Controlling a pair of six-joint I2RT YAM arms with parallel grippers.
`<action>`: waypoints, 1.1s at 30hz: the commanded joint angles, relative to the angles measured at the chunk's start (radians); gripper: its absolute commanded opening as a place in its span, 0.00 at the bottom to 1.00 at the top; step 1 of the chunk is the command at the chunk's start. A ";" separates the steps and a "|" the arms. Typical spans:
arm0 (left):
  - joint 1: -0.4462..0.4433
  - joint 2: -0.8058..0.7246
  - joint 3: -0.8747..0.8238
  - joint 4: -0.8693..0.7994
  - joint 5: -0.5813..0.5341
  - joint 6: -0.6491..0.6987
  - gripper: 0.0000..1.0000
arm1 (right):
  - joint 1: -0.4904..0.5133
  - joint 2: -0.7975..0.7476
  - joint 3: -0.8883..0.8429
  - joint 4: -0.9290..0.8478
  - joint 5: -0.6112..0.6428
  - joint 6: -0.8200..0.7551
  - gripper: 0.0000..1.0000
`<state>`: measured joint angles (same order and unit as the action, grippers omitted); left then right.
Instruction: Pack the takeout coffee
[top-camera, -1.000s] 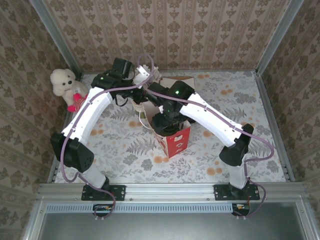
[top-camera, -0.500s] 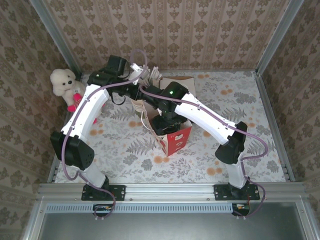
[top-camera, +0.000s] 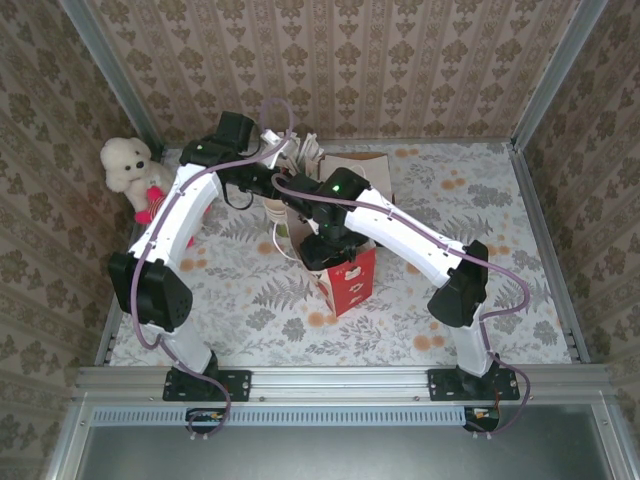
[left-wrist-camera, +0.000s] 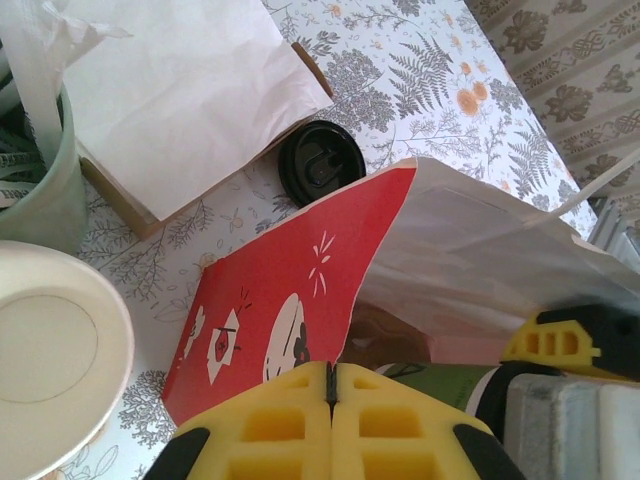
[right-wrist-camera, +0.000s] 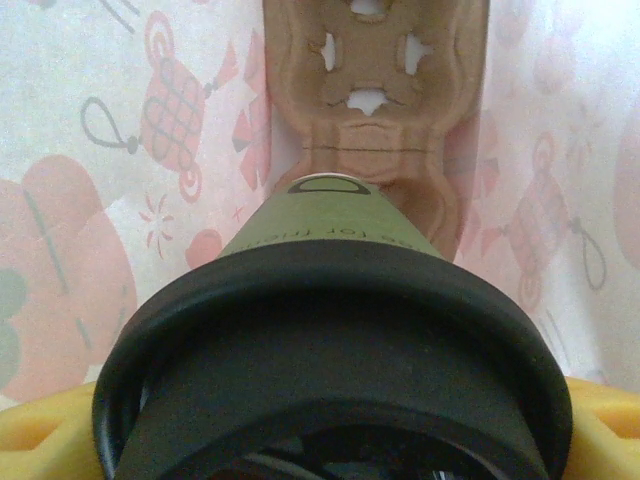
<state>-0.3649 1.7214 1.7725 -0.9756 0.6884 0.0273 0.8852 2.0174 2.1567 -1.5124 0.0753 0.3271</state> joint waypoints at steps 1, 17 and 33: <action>0.007 0.011 0.000 -0.034 0.014 -0.027 0.00 | -0.004 0.020 -0.019 0.013 -0.012 -0.041 0.55; 0.004 0.021 -0.003 -0.033 0.044 -0.032 0.00 | -0.018 0.010 -0.083 0.067 -0.026 -0.133 0.54; 0.003 0.018 -0.007 -0.029 0.026 -0.043 0.00 | -0.026 0.003 -0.138 0.113 -0.018 -0.137 0.53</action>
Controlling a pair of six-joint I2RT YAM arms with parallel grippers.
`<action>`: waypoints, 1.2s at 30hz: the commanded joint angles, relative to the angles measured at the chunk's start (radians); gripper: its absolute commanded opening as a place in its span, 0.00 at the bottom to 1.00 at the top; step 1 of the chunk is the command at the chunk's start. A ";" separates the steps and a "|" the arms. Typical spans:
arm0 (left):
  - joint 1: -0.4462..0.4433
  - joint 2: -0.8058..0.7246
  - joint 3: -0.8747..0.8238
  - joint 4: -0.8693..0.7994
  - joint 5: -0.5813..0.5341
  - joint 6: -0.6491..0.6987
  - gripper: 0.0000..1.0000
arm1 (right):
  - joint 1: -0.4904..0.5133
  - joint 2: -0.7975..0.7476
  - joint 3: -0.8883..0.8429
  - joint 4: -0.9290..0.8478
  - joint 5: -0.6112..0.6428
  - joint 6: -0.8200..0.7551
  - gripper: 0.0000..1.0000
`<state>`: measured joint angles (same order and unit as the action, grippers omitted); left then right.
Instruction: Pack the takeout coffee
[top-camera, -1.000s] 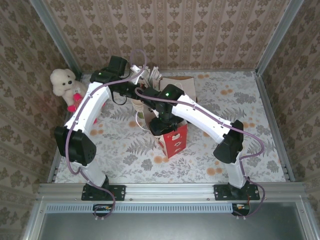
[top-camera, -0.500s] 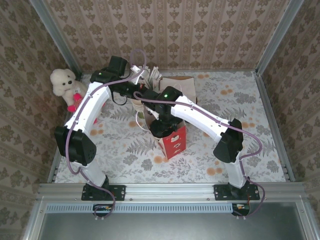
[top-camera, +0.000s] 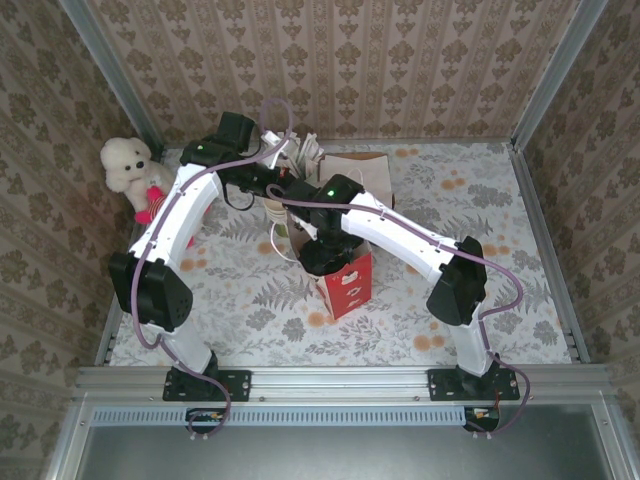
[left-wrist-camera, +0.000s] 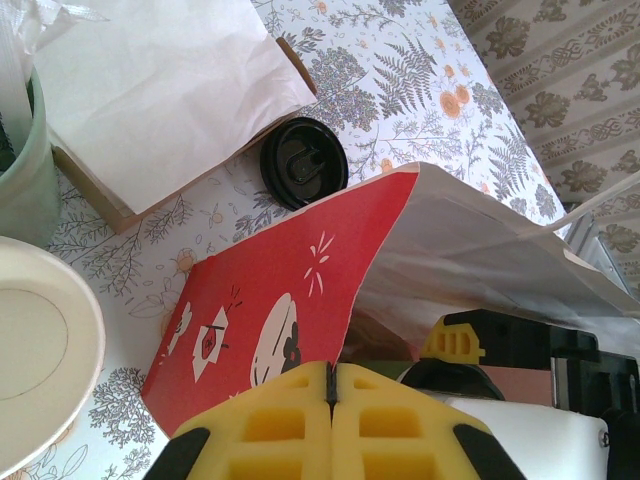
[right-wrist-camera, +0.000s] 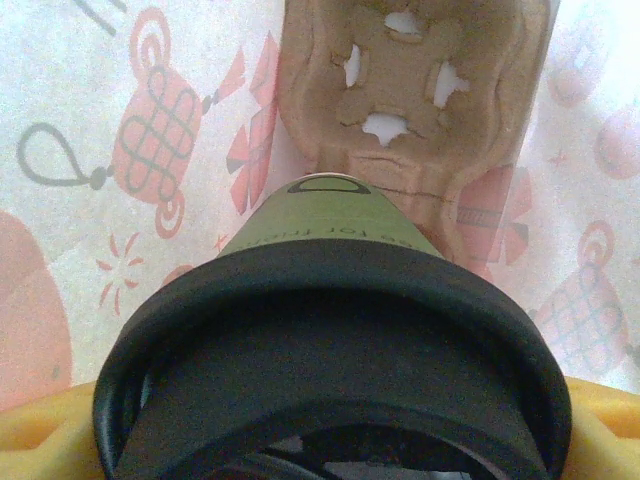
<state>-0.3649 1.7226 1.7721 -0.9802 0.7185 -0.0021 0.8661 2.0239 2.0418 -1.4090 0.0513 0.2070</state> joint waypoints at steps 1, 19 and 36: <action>0.003 0.018 -0.007 -0.024 -0.003 -0.015 0.00 | -0.007 -0.004 -0.027 0.012 0.008 -0.018 0.53; 0.006 0.014 -0.008 0.009 -0.012 -0.039 0.00 | -0.009 -0.019 -0.089 0.061 0.027 -0.011 0.52; 0.023 -0.013 -0.021 0.006 -0.028 -0.088 0.00 | -0.010 -0.048 -0.008 0.011 0.051 0.066 0.52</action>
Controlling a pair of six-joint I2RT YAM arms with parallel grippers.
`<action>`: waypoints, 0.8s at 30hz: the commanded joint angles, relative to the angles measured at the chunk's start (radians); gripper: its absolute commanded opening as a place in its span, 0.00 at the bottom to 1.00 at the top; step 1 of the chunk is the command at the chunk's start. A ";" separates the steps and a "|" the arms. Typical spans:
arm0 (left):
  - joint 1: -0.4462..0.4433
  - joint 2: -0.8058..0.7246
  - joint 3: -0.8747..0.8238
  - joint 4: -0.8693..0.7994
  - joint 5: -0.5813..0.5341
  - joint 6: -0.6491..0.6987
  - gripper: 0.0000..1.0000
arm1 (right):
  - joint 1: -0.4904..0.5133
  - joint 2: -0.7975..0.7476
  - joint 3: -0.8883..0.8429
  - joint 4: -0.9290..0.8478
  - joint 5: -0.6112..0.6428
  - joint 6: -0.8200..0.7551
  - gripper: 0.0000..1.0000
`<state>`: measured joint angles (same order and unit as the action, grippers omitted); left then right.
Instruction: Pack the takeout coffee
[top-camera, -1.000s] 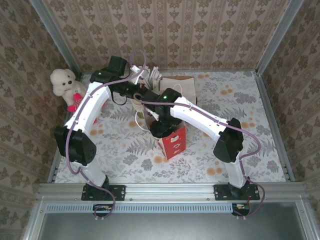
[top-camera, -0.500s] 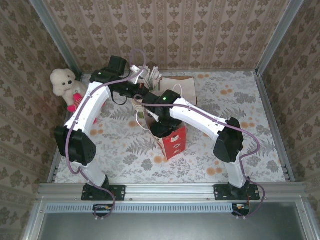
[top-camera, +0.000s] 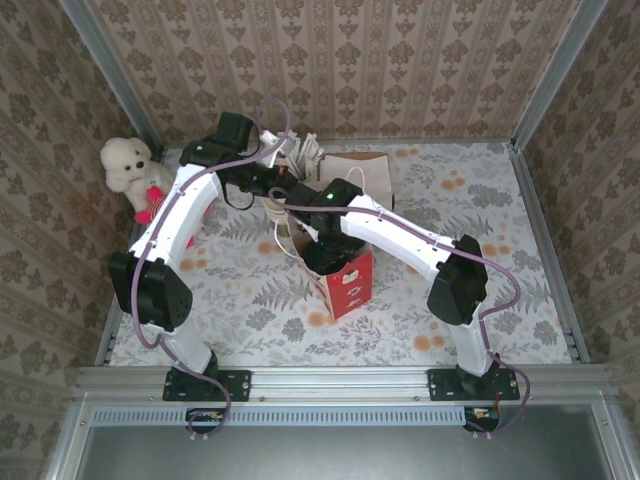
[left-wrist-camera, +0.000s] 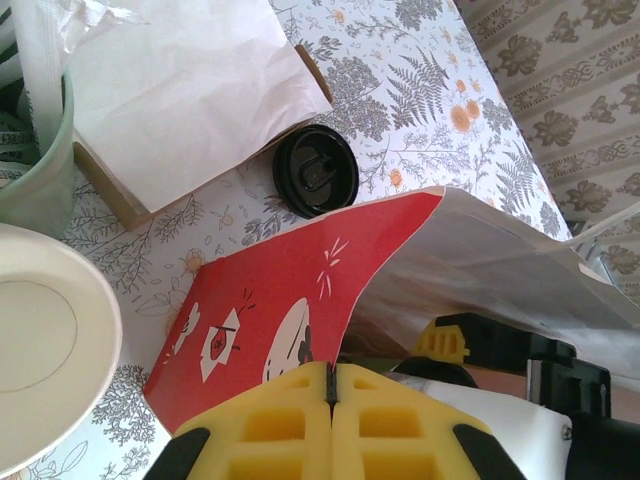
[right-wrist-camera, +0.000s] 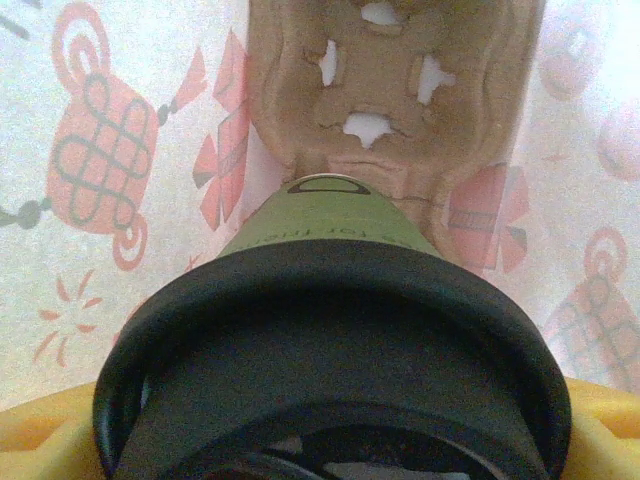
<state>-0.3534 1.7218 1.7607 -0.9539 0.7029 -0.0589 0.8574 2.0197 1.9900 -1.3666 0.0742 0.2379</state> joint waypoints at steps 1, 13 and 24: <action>0.012 -0.016 -0.013 -0.013 -0.009 -0.034 0.00 | 0.000 -0.055 0.045 -0.015 0.013 0.037 0.52; 0.021 -0.011 -0.008 -0.015 -0.013 -0.039 0.00 | -0.009 -0.066 -0.076 0.033 -0.003 0.012 0.52; 0.028 -0.018 -0.020 0.015 0.007 -0.047 0.00 | -0.020 -0.050 -0.131 0.049 -0.060 0.014 0.52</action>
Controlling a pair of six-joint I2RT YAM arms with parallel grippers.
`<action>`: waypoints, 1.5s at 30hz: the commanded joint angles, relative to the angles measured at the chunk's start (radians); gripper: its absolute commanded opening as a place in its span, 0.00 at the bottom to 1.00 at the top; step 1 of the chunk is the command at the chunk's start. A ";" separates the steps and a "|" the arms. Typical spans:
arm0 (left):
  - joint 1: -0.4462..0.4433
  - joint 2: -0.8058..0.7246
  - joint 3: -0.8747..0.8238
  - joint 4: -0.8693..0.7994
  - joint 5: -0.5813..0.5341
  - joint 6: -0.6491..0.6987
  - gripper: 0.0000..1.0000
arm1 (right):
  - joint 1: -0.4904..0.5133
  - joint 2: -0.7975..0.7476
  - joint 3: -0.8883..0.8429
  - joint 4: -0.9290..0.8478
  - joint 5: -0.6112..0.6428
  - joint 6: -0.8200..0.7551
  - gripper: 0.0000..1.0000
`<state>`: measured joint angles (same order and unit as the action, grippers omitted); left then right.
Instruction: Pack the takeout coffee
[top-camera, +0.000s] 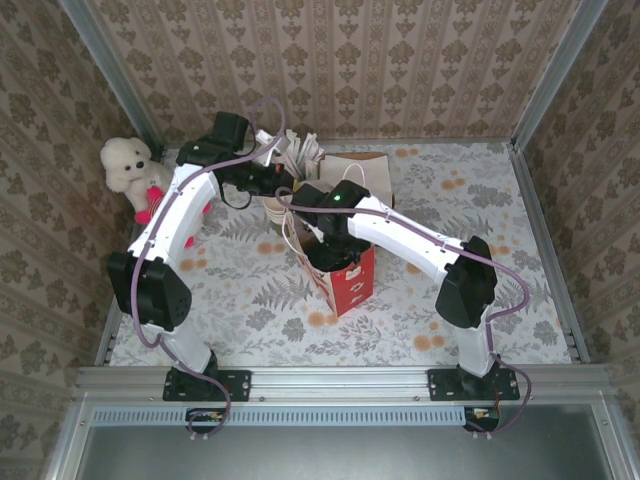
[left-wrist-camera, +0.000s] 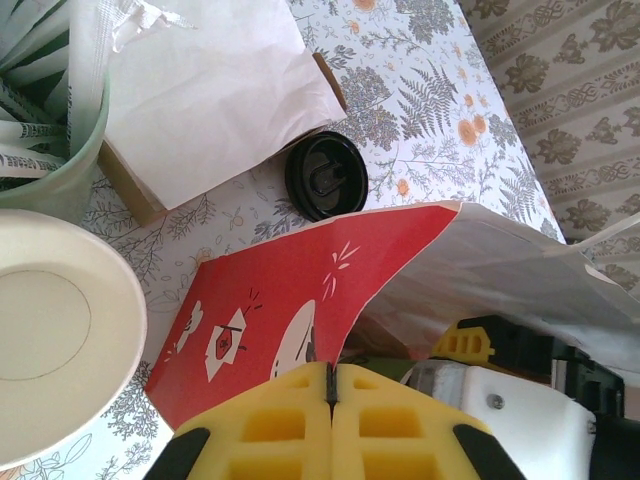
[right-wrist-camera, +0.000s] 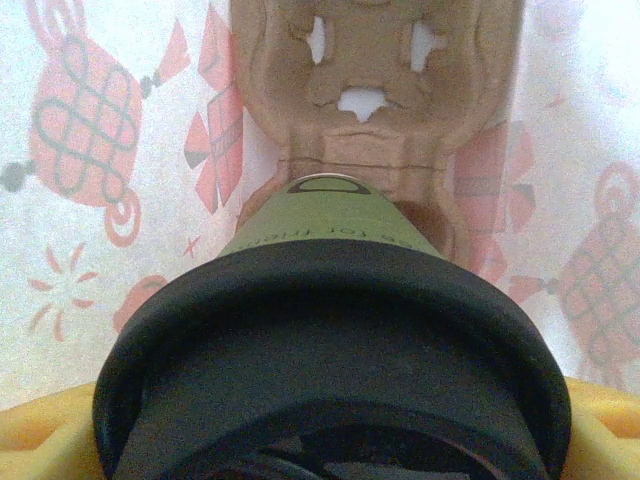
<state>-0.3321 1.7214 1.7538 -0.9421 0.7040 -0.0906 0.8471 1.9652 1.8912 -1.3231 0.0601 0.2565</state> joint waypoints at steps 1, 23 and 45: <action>0.007 -0.015 -0.013 0.006 0.010 -0.016 0.00 | -0.013 0.010 -0.038 0.009 -0.054 -0.004 0.52; -0.001 -0.007 -0.023 0.021 0.023 -0.017 0.00 | -0.013 -0.013 -0.137 0.119 -0.010 -0.002 0.49; -0.031 -0.007 -0.013 0.021 0.044 0.029 0.00 | -0.040 0.054 -0.014 0.047 -0.072 -0.016 0.50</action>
<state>-0.3595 1.7214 1.7432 -0.9150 0.7414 -0.0856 0.8112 1.9968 1.8999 -1.2633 -0.0265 0.2584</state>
